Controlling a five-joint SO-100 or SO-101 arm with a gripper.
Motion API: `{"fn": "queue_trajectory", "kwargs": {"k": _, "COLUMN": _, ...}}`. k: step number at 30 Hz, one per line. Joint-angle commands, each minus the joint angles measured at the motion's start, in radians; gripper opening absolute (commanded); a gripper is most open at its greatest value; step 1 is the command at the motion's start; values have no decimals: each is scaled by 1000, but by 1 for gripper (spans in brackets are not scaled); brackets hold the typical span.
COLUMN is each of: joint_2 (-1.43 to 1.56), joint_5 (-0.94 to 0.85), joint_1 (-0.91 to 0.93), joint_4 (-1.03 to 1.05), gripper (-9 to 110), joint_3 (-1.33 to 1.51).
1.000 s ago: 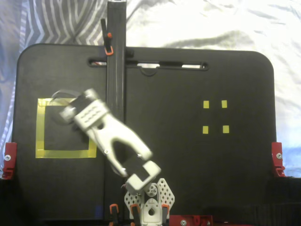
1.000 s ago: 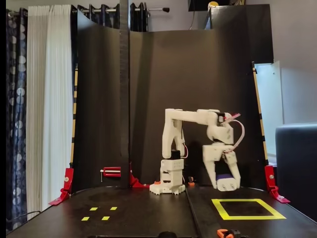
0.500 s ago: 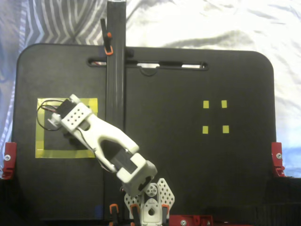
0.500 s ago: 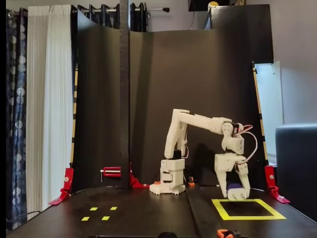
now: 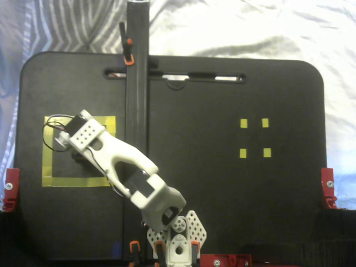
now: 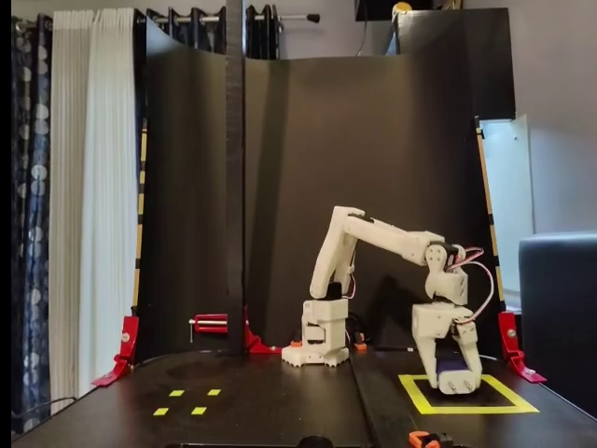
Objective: Grasp a block and put it in the designated area.
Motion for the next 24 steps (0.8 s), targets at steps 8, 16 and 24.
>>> {"fn": "queue_trajectory", "kwargs": {"k": 8, "joint_2": -25, "joint_5": 8, "joint_1": -21, "joint_4": -9, "gripper": 19, "joint_3": -38}}
{"fn": "queue_trajectory", "kwargs": {"k": 16, "joint_2": -26, "joint_5": 6, "joint_1": -20, "joint_4": -5, "gripper": 19, "joint_3": -38}}
{"fn": "queue_trajectory", "kwargs": {"k": 24, "joint_2": -23, "joint_5": 5, "joint_1": -18, "joint_4": 5, "gripper": 26, "joint_3": -38}}
